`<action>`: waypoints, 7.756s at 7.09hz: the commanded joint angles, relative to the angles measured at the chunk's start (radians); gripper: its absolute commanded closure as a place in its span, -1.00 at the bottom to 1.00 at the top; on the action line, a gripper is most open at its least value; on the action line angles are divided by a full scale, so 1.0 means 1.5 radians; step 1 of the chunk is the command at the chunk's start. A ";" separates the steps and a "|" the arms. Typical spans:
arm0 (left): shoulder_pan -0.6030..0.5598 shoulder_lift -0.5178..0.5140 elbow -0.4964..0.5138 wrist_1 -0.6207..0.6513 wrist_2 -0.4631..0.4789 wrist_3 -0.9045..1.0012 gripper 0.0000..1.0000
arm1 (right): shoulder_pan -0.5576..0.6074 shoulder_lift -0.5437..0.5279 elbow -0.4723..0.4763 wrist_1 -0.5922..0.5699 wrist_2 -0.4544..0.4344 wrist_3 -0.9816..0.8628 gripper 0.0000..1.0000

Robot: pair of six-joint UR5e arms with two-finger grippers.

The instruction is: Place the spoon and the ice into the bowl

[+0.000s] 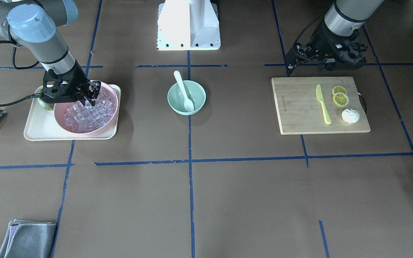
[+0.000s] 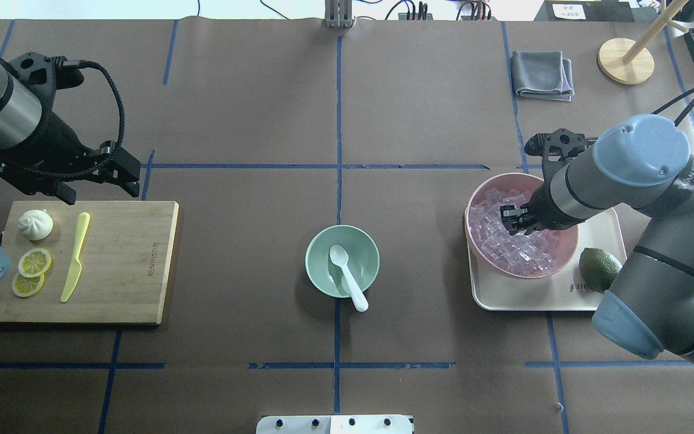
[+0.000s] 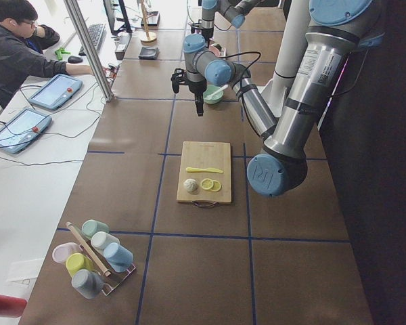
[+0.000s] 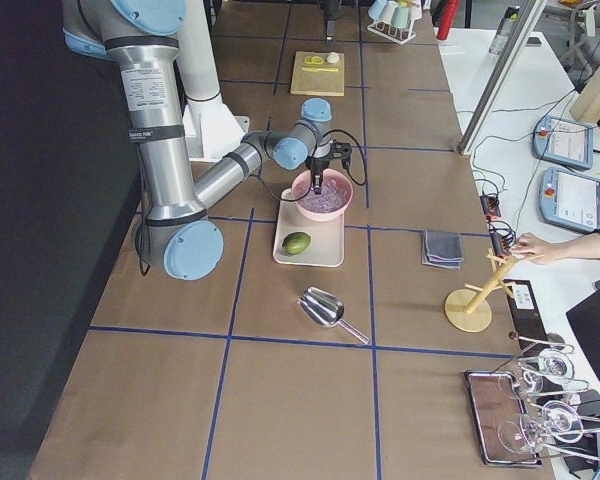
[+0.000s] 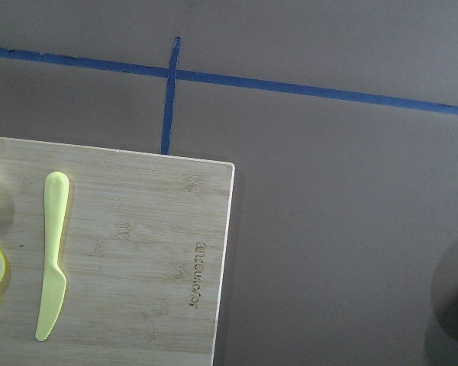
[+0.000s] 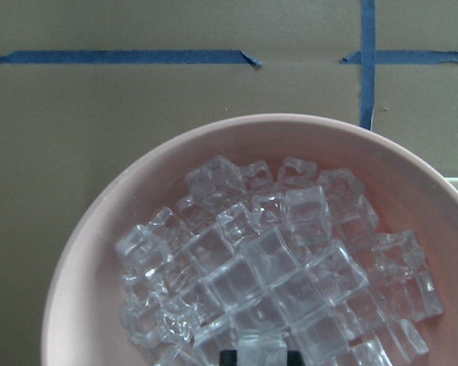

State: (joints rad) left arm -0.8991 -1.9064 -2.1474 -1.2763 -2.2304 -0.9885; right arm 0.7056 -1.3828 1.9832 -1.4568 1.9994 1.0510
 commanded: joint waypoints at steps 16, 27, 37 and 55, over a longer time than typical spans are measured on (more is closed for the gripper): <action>-0.397 0.331 0.105 -0.049 0.007 0.795 -1.00 | -0.193 0.368 -0.141 -0.126 -0.142 0.197 -0.98; -0.463 0.235 0.333 -0.045 -0.118 0.801 -1.00 | 0.328 0.020 0.080 -0.290 0.174 -0.465 -0.99; -0.464 0.236 0.335 -0.046 -0.117 0.801 -1.00 | 0.625 -0.172 -0.242 -0.095 0.292 -0.822 -0.99; -0.464 0.242 0.346 -0.069 -0.104 0.801 -1.00 | 0.625 -0.169 -0.244 -0.063 0.258 -0.725 -0.99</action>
State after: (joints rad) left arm -1.5953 -1.5419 -1.6300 -1.3778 -2.3989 0.2158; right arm 1.6429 -1.6383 1.6168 -1.5508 2.3871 -0.0368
